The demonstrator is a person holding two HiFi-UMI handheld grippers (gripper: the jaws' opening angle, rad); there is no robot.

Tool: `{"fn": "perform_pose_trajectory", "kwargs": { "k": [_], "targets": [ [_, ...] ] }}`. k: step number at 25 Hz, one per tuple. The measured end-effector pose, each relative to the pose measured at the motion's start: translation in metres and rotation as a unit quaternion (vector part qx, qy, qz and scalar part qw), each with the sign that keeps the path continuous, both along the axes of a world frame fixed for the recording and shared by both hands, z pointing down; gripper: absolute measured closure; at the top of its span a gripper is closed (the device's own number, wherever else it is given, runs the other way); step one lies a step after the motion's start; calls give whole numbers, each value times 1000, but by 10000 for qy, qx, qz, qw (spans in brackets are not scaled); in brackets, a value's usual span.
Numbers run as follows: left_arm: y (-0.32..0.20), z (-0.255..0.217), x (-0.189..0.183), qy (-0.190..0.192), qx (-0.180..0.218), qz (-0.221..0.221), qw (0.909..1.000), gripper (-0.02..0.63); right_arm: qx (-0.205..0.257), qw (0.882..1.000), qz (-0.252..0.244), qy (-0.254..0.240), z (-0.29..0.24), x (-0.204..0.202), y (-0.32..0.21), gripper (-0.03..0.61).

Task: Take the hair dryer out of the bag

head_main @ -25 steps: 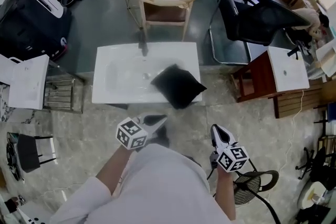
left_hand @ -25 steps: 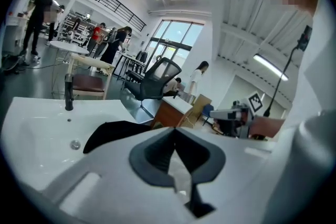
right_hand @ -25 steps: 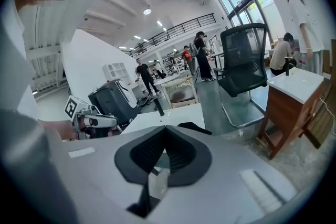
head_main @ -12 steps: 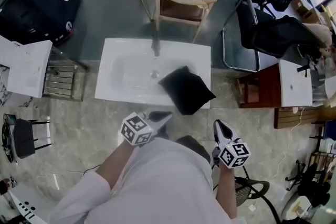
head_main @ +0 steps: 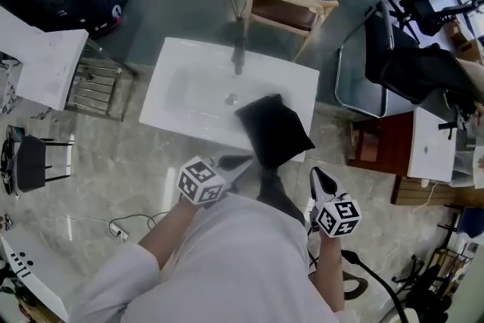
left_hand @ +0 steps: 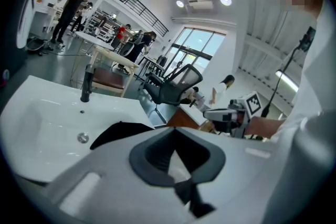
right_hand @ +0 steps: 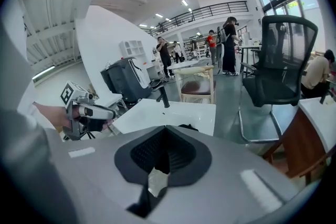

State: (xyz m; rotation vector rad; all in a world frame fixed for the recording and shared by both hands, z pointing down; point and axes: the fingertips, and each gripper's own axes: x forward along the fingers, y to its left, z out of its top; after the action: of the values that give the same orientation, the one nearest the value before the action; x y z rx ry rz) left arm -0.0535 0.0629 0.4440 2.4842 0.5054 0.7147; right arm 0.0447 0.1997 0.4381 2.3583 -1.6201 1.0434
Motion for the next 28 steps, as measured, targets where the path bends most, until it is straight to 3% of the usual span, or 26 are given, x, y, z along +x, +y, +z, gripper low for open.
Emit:
{"fn": "perform_pose_trajectory", "kwargs": {
  "k": [8,16,24,28],
  "targets": [
    [9,18,22,-281,-94,-920,9953,612,-349,9919,-1218,86,22,50,-6,572],
    [21,49,42,-605,-112,-1565,9858,612,-394,9716,-2330,-134,58,85,-22,572],
    [28,75,47,-848,-218,-2123,9733,612,-714,9341,-3471,-443,107,83,-42,538],
    [27,90,42,-967,-314,-2474,9636,612,-1014,9003,-4225,-283,140,66,-43,523]
  ]
}}
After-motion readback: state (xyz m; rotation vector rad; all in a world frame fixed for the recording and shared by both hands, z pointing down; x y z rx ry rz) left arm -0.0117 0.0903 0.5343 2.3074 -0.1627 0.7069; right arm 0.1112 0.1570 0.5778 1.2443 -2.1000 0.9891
